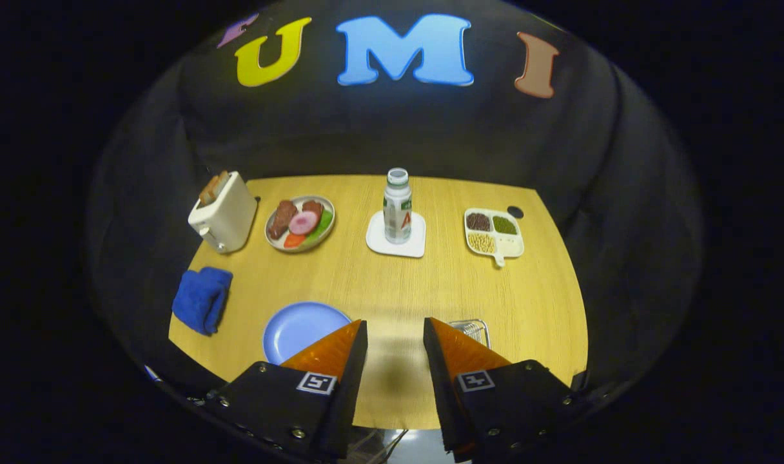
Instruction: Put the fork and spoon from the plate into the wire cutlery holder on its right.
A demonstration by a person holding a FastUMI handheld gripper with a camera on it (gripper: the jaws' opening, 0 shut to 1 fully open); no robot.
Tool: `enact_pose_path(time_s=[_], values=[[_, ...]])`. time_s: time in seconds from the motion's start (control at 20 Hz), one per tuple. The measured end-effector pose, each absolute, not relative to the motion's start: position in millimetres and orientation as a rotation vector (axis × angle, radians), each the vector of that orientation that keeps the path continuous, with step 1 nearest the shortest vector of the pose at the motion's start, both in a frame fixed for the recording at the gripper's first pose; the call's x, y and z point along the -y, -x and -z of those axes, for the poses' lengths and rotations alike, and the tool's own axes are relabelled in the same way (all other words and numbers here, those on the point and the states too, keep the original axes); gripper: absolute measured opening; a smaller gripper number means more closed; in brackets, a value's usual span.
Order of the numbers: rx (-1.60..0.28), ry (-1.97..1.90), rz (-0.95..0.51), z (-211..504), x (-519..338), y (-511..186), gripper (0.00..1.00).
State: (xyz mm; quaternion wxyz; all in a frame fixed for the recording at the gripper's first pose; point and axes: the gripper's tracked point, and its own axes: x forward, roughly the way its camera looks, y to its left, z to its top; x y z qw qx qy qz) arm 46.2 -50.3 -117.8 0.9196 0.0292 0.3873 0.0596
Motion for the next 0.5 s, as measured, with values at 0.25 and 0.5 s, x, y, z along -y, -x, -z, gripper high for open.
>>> enact_pose_path(time_s=[0.25, 0.5], values=[[-0.535, -0.093, -0.089, 70.3, 30.1, -37.3, 0.54], [-0.261, -0.066, -0.108, 12.2, 10.8, -26.5, 0.53]])
